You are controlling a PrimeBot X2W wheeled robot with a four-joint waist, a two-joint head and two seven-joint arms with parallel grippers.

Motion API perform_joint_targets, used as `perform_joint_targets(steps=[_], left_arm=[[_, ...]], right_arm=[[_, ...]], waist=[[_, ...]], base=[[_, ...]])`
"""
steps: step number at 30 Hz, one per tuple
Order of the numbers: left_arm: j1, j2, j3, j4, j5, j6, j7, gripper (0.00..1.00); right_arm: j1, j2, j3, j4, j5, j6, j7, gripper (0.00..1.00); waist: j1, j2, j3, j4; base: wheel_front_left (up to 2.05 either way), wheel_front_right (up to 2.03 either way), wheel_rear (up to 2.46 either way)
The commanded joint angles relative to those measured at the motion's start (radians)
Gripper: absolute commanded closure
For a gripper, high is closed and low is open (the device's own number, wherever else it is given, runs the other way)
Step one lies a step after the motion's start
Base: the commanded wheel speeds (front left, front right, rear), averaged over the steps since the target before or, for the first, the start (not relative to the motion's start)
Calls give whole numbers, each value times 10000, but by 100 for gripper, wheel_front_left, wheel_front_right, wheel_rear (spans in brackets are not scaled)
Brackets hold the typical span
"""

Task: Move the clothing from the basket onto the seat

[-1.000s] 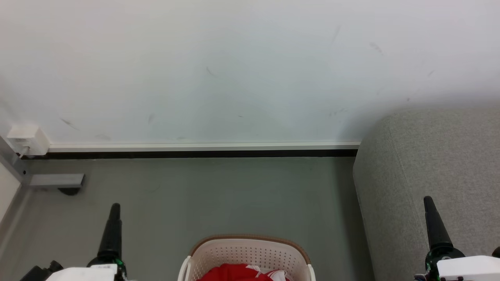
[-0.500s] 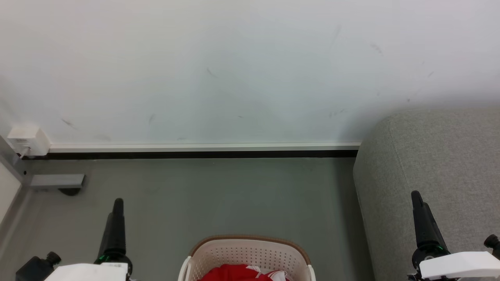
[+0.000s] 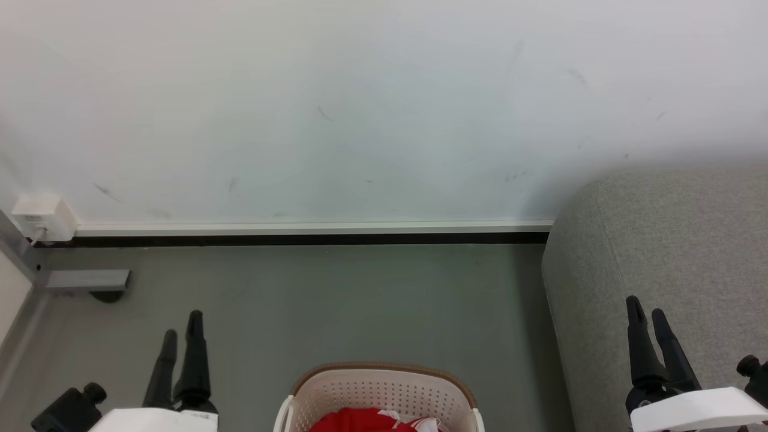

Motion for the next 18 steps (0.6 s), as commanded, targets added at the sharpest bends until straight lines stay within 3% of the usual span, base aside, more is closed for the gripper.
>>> perform_joint_targets(steps=[1, 18], left_arm=[[22, 87, 35, -153, 517, 93, -135, 0], [285, 102, -172, -91, 3471, 426, -593, 0]], right_arm=[[-187, -49, 0, -36, -464, 43, -112, 0], [-296, -76, 182, 578, -2692, 47, -561, 0]], waist=[[0, 0, -5, -11], [0, 0, -116, -8]], base=[[0, 0, 0], [0, 0, 0]])
